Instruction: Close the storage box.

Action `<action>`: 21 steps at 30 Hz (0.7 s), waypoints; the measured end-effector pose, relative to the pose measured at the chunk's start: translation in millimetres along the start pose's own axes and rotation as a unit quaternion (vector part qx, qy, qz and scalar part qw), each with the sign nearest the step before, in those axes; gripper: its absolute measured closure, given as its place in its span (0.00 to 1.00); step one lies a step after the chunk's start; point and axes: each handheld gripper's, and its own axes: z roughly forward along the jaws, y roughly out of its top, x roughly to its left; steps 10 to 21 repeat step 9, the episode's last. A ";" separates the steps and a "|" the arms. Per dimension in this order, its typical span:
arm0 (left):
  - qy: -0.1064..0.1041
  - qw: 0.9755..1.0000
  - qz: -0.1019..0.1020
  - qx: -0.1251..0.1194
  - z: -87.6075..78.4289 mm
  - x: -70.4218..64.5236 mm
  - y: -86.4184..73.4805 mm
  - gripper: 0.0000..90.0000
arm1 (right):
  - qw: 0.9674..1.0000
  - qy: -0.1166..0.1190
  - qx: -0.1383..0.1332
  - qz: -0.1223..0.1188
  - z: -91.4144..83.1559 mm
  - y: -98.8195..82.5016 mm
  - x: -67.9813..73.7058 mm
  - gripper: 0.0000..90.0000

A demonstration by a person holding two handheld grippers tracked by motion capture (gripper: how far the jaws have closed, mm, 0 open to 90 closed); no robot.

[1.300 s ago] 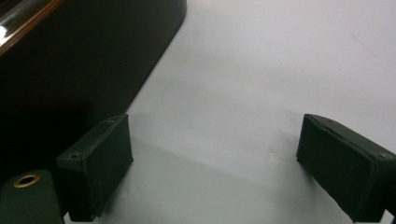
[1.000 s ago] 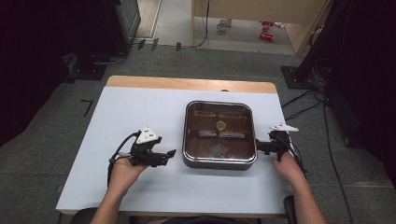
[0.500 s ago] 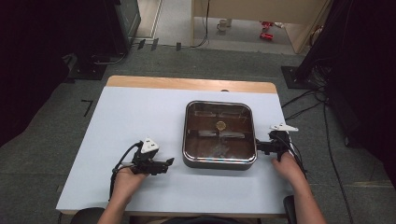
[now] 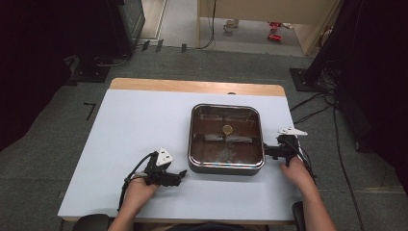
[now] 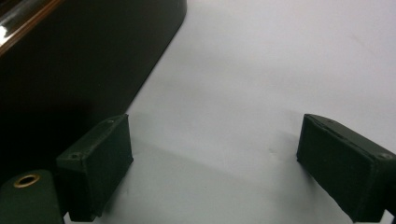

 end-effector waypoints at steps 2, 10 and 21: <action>0.000 1.000 0.000 0.000 0.0 0.0 0.0 0.17 | 1.000 0.000 0.000 0.000 0.0 0.0 0.0 0.11; 0.022 1.000 0.011 0.007 1.8 -4.0 0.1 0.14 | 1.000 0.000 0.000 0.000 0.0 0.0 0.0 0.11; 0.022 1.000 0.011 0.007 1.8 -4.0 0.1 0.14 | 1.000 0.000 0.000 0.000 0.0 0.0 0.0 0.11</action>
